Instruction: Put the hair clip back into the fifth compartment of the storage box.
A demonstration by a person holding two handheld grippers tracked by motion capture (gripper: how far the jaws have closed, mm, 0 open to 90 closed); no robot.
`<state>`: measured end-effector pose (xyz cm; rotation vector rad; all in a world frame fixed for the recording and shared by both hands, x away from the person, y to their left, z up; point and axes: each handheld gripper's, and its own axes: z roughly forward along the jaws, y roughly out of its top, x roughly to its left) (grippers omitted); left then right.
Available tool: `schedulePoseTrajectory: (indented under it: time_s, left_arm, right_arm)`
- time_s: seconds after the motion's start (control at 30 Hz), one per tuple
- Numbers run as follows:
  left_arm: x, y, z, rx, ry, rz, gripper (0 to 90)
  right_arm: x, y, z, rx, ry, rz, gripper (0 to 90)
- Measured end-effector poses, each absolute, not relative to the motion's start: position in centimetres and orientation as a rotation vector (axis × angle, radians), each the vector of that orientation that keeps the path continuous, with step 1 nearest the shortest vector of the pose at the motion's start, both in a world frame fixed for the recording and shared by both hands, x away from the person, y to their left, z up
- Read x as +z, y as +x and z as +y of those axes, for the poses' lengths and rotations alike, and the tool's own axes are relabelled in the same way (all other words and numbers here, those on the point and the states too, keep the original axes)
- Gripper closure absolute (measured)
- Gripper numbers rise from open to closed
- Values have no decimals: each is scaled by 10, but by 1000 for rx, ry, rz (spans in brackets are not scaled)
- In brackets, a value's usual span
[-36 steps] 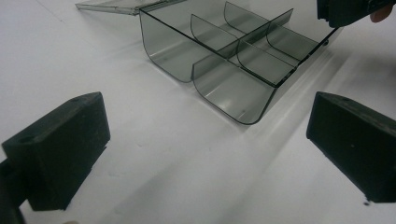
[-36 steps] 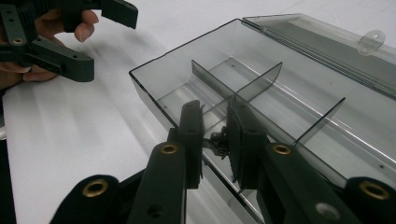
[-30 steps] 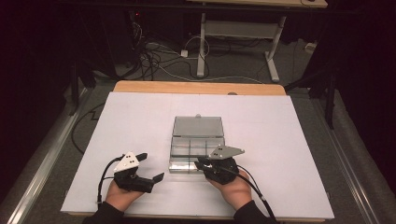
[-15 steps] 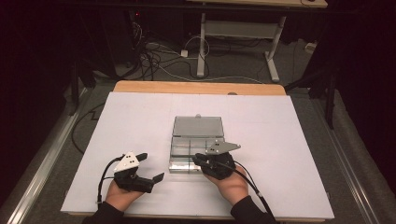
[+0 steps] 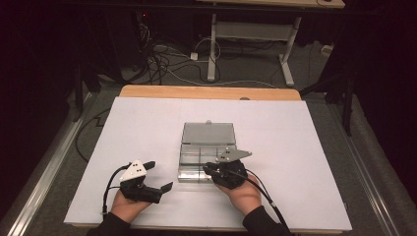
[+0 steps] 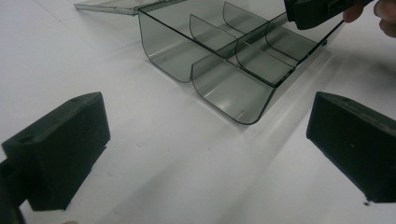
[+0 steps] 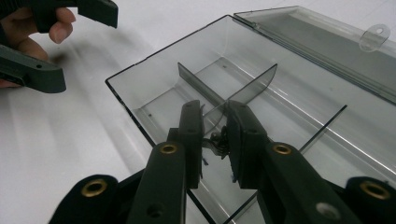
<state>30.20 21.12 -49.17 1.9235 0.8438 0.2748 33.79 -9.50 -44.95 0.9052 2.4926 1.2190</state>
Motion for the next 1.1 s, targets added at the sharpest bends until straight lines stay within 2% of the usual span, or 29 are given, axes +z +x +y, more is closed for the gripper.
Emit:
schedulePoseTrajectory:
  time_s: [0.13,0.3,0.57,1.1]
  left_arm:
    - [-492,302,211,274,1922,843,0]
    - [-492,302,211,273,1923,843,0]
    - [-492,302,212,273,1921,843,0]
    - [-492,302,212,271,1920,842,0]
  right_arm:
    - [-451,338,-96,1218,911,2496,764]
    - [-448,338,-98,1243,926,2496,668]
    - [-442,333,-111,1272,939,2465,638]
    - [-441,314,-162,1314,989,2371,556]
